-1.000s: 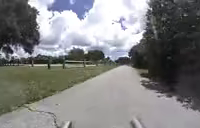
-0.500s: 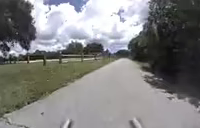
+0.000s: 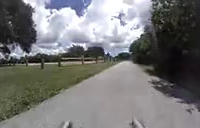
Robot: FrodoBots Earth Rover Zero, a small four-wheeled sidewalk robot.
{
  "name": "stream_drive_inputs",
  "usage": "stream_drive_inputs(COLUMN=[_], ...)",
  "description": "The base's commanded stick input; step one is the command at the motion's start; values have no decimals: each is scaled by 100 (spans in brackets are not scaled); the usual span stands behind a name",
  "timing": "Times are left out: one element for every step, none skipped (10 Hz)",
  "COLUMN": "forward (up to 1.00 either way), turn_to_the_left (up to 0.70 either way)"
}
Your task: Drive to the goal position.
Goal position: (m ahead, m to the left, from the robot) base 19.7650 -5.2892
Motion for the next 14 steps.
stream_drive_inputs(forward=[70, 70, 70, 70, 70, 70, 70, 70, 70, 70, 70, 70, 70, 70], turn_to_the_left=[1, 1, 1, 1, -4, -22, -34, -34, -34, -34, -34, -18, 1, 1])
